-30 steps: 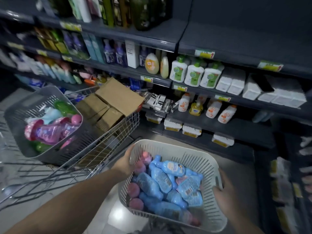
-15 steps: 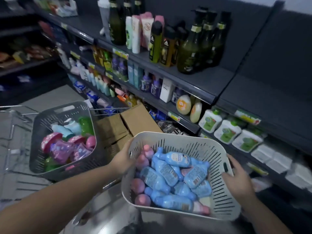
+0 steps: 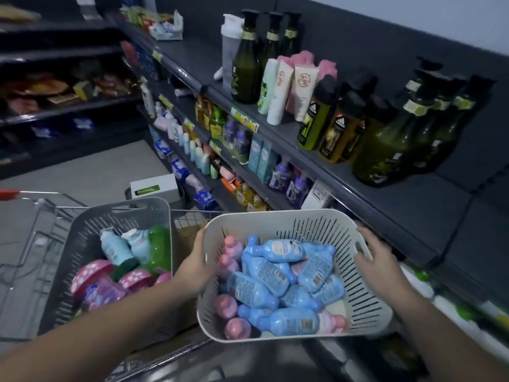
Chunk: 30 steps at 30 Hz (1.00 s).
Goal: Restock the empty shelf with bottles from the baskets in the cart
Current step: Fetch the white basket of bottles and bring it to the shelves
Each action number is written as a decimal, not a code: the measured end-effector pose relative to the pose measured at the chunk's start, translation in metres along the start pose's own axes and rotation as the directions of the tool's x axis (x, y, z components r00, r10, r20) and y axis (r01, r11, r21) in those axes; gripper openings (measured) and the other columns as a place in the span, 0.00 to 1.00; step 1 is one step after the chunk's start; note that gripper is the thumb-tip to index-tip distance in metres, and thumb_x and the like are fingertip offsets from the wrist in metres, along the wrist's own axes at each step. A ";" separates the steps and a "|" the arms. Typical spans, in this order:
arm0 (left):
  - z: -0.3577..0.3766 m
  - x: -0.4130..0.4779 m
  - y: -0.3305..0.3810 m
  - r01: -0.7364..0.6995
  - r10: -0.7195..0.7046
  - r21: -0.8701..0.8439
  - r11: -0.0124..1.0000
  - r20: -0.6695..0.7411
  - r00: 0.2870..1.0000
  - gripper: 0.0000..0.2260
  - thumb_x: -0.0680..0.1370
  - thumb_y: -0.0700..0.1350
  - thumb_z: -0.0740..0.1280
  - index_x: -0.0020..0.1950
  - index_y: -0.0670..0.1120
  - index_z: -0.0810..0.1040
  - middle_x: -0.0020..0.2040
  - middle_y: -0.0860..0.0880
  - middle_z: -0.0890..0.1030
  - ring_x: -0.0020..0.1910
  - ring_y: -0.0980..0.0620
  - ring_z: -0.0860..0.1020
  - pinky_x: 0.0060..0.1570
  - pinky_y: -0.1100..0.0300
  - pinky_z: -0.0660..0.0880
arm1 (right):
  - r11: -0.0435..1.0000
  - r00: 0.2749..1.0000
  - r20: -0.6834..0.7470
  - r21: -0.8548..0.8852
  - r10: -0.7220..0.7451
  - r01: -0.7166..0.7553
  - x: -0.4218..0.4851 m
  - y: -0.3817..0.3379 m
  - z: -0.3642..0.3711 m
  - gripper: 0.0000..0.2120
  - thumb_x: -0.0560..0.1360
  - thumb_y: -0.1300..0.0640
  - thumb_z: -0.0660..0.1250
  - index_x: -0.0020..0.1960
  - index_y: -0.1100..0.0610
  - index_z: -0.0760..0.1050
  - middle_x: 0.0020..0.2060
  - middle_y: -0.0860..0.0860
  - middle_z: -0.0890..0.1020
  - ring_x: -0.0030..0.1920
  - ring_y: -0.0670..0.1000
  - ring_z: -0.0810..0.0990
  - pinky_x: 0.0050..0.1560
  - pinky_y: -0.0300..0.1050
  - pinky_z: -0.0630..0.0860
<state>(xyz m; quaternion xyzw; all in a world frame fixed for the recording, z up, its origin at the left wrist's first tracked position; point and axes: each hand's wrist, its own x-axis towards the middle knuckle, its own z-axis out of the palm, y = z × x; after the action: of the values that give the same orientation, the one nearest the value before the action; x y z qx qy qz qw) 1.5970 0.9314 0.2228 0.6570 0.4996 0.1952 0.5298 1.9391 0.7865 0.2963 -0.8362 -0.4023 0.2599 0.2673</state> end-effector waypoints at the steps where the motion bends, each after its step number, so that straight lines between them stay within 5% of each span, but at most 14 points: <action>1: -0.002 0.005 -0.005 0.011 -0.011 -0.005 1.000 -0.011 1.000 0.38 0.76 0.53 0.71 0.76 0.60 0.49 0.62 0.54 0.75 0.54 0.56 0.79 0.52 0.56 0.76 | 1.000 1.000 0.019 -0.022 -0.017 0.018 0.014 -0.009 0.001 0.23 0.80 0.60 0.59 0.68 0.37 0.65 0.42 0.45 0.82 0.36 0.46 0.82 0.31 0.41 0.79; 3: -0.003 0.013 -0.015 0.067 -0.068 -0.023 0.997 -0.034 0.997 0.40 0.75 0.57 0.70 0.76 0.64 0.46 0.63 0.51 0.75 0.59 0.49 0.78 0.58 0.46 0.76 | 0.995 0.998 0.052 -0.084 -0.042 0.046 0.044 -0.027 0.004 0.20 0.80 0.60 0.59 0.66 0.40 0.67 0.40 0.42 0.80 0.35 0.41 0.79 0.27 0.31 0.72; 5: -0.001 0.015 -0.019 0.106 -0.107 -0.026 0.994 -0.064 0.992 0.40 0.77 0.50 0.69 0.76 0.62 0.43 0.63 0.50 0.74 0.60 0.48 0.77 0.61 0.44 0.75 | 0.993 0.992 0.110 -0.096 -0.057 0.068 0.078 -0.038 0.013 0.21 0.79 0.57 0.60 0.65 0.36 0.67 0.40 0.45 0.83 0.35 0.45 0.82 0.33 0.40 0.80; 8: 0.004 0.019 -0.024 0.166 -0.170 -0.035 0.985 -0.158 0.973 0.40 0.78 0.39 0.65 0.78 0.56 0.41 0.63 0.49 0.73 0.61 0.49 0.76 0.62 0.48 0.74 | 0.987 0.973 0.213 -0.114 -0.090 0.116 0.127 -0.052 0.031 0.24 0.78 0.58 0.61 0.66 0.32 0.67 0.42 0.46 0.84 0.38 0.49 0.85 0.39 0.56 0.83; 15: 0.019 0.015 -0.018 0.305 -0.354 -0.181 0.935 -0.422 0.835 0.40 0.76 0.28 0.62 0.78 0.52 0.45 0.58 0.56 0.70 0.57 0.58 0.74 0.47 0.72 0.73 | 0.946 0.860 0.449 -0.086 -0.243 0.312 0.225 -0.104 0.088 0.25 0.76 0.64 0.60 0.65 0.38 0.69 0.45 0.47 0.84 0.41 0.49 0.83 0.37 0.45 0.79; 18: 0.030 0.010 -0.018 0.339 -0.390 -0.193 0.921 -0.481 0.786 0.45 0.73 0.28 0.62 0.77 0.59 0.41 0.67 0.52 0.69 0.63 0.52 0.74 0.59 0.64 0.72 | 0.911 0.792 0.522 -0.066 -0.316 0.406 0.258 -0.125 0.116 0.25 0.74 0.66 0.59 0.59 0.38 0.71 0.42 0.48 0.84 0.42 0.53 0.84 0.41 0.52 0.82; 20: 0.042 0.007 -0.014 0.379 -0.440 -0.224 0.898 -0.501 0.746 0.49 0.73 0.30 0.64 0.77 0.61 0.34 0.74 0.46 0.64 0.66 0.47 0.72 0.61 0.58 0.70 | 0.888 0.740 0.568 -0.035 -0.360 0.458 0.273 -0.139 0.133 0.26 0.75 0.70 0.56 0.57 0.39 0.71 0.41 0.45 0.82 0.41 0.52 0.81 0.36 0.42 0.78; 23: 0.062 0.010 -0.009 0.393 -0.507 -0.320 0.862 -0.537 0.674 0.50 0.74 0.32 0.64 0.72 0.67 0.30 0.74 0.41 0.66 0.63 0.44 0.74 0.59 0.54 0.72 | 0.889 0.721 0.593 -0.017 -0.359 0.457 0.296 -0.154 0.157 0.30 0.77 0.68 0.56 0.68 0.38 0.71 0.49 0.46 0.81 0.44 0.50 0.79 0.41 0.41 0.74; 26: 0.087 0.013 -0.007 0.358 -0.526 -0.386 0.850 -0.632 0.569 0.51 0.73 0.32 0.63 0.68 0.73 0.30 0.67 0.38 0.73 0.56 0.39 0.79 0.55 0.51 0.75 | 0.880 0.741 0.550 -0.022 -0.385 0.474 0.314 -0.160 0.180 0.24 0.78 0.61 0.60 0.68 0.41 0.75 0.52 0.51 0.84 0.46 0.53 0.80 0.46 0.45 0.75; 30: 0.120 0.013 -0.005 0.243 -0.544 -0.497 0.833 -0.661 0.517 0.50 0.70 0.29 0.61 0.77 0.63 0.35 0.76 0.48 0.63 0.72 0.48 0.68 0.71 0.43 0.66 | 0.814 0.682 0.566 -0.033 -0.463 0.580 0.326 -0.175 0.196 0.16 0.78 0.54 0.63 0.63 0.43 0.79 0.48 0.51 0.85 0.46 0.54 0.81 0.45 0.47 0.77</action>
<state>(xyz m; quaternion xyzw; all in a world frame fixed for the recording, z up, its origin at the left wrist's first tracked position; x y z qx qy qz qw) 1.6947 0.8818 0.1714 0.2685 0.7739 0.4165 0.3944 1.8946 1.1915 0.1977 -0.6026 -0.7074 0.3500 0.1180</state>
